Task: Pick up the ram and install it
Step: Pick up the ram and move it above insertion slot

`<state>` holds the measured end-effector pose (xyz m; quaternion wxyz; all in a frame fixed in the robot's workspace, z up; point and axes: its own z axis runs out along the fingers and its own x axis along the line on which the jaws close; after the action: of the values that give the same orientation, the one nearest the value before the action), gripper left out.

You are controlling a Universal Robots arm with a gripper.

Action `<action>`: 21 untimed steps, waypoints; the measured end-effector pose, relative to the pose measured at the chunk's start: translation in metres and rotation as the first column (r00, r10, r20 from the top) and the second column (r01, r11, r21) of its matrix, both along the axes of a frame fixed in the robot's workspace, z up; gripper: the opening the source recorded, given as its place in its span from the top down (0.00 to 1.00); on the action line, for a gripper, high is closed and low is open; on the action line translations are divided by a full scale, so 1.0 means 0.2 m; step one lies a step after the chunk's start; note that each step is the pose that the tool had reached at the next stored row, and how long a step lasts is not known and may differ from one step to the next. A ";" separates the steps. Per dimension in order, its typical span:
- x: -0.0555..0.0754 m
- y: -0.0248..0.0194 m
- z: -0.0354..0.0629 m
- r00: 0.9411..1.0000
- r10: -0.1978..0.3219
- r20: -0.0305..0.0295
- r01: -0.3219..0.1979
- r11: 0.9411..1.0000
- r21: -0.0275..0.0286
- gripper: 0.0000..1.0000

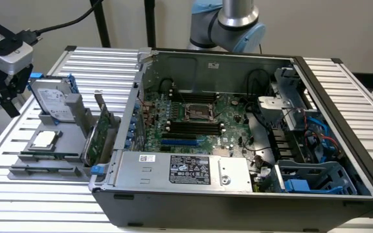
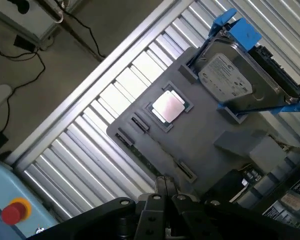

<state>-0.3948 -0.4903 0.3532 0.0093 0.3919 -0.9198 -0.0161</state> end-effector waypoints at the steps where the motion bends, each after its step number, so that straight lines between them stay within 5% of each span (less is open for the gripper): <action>1: 0.00 0.000 -0.002 1.000 0.018 0.000 -0.018 1.000 0.000 1.00; 6: 0.00 0.000 -0.011 0.994 0.109 0.000 -0.109 0.994 0.000 1.00; 11: 0.00 0.000 -0.020 0.980 0.198 0.000 -0.198 0.980 0.000 1.00; 15: 0.00 0.000 -0.028 0.963 0.270 0.000 -0.270 0.963 0.000 1.00; 21: 0.00 0.000 -0.048 0.928 0.373 0.000 -0.373 0.928 0.000 1.00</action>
<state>-0.3948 -0.4904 0.3437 0.0122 0.5596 -0.8285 -0.0140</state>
